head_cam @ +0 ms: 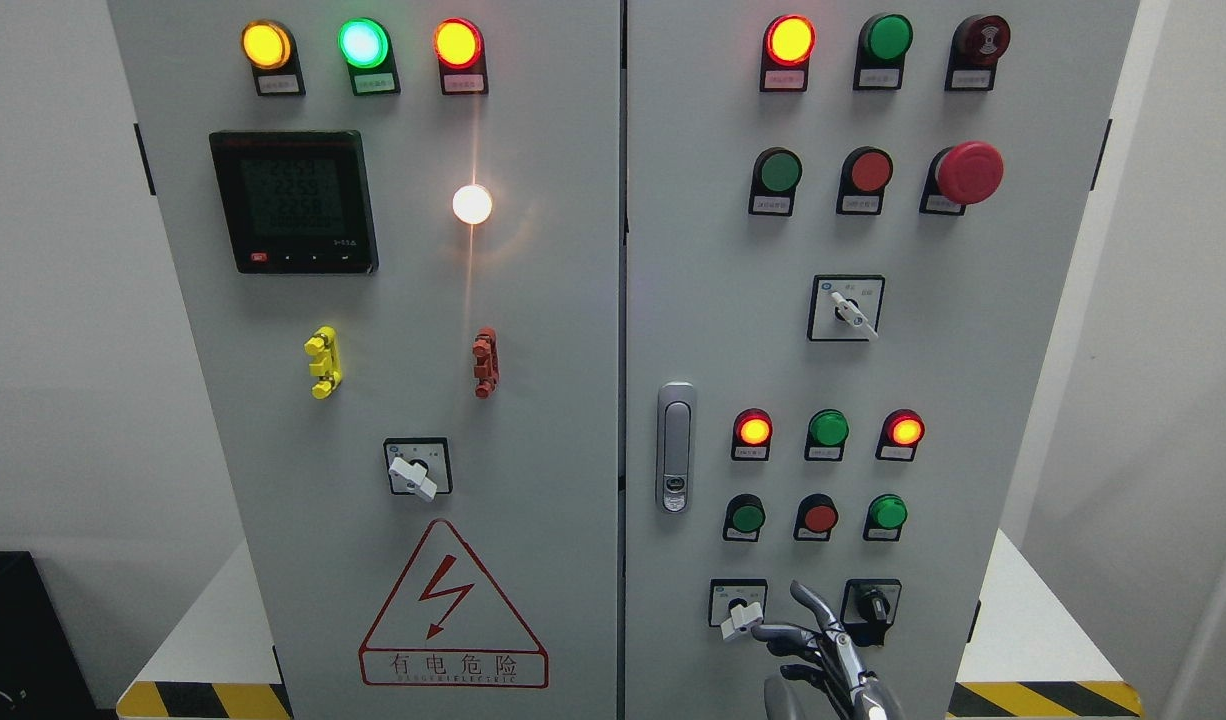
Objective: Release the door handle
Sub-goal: 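Raise the right hand toward the silver door handle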
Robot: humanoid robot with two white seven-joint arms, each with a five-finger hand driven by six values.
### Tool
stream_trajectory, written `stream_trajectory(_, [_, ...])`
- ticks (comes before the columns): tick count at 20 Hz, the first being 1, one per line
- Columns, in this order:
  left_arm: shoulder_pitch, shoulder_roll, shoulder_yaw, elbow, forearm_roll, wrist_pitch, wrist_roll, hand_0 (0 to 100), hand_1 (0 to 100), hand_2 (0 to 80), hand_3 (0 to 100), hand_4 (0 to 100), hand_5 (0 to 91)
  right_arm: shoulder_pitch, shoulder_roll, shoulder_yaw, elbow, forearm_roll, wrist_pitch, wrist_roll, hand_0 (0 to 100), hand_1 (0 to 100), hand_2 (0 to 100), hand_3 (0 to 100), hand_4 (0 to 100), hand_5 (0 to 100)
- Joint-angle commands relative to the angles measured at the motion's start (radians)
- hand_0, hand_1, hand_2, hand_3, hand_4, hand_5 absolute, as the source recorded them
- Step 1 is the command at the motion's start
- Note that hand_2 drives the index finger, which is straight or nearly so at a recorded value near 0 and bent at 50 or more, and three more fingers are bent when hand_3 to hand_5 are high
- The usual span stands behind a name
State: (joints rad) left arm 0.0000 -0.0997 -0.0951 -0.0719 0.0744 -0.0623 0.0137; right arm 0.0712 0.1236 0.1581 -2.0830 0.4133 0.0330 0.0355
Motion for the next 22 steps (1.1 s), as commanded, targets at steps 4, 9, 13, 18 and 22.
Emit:
stream_trajectory(4, [0.017, 0.000, 0.000, 0.000, 0.001, -0.001, 0.000, 12, 56, 0.0, 0, 0, 0.0, -0.048, 0.001, 0.058, 0.047, 0.350, -0.005, -0.029, 44, 29, 3, 100, 100, 100])
stream_trajectory(9, [0.017, 0.000, 0.000, 0.000, -0.001, -0.001, 0.000, 12, 56, 0.0, 0, 0, 0.0, -0.108, -0.001, 0.077, 0.098, 0.536, -0.010, -0.040, 42, 27, 2, 100, 100, 100])
stream_trajectory(13, [0.017, 0.000, 0.000, 0.000, 0.001, -0.001, 0.000, 12, 56, 0.0, 0, 0, 0.0, -0.120, -0.001, 0.104, 0.141, 0.659, -0.013, -0.117, 41, 23, 2, 100, 100, 100])
stream_trajectory(18, [0.017, 0.000, 0.000, 0.001, 0.001, -0.001, 0.000, 12, 56, 0.0, 0, 0, 0.0, -0.174, -0.002, 0.132, 0.207, 0.757, -0.013, -0.192, 39, 22, 4, 100, 100, 100])
stream_trajectory(22, [0.017, 0.000, 0.000, 0.000, 0.001, -0.001, 0.000, 12, 56, 0.0, 0, 0, 0.0, -0.191, -0.002, 0.146, 0.238, 0.835, -0.013, -0.212, 38, 22, 4, 100, 100, 100])
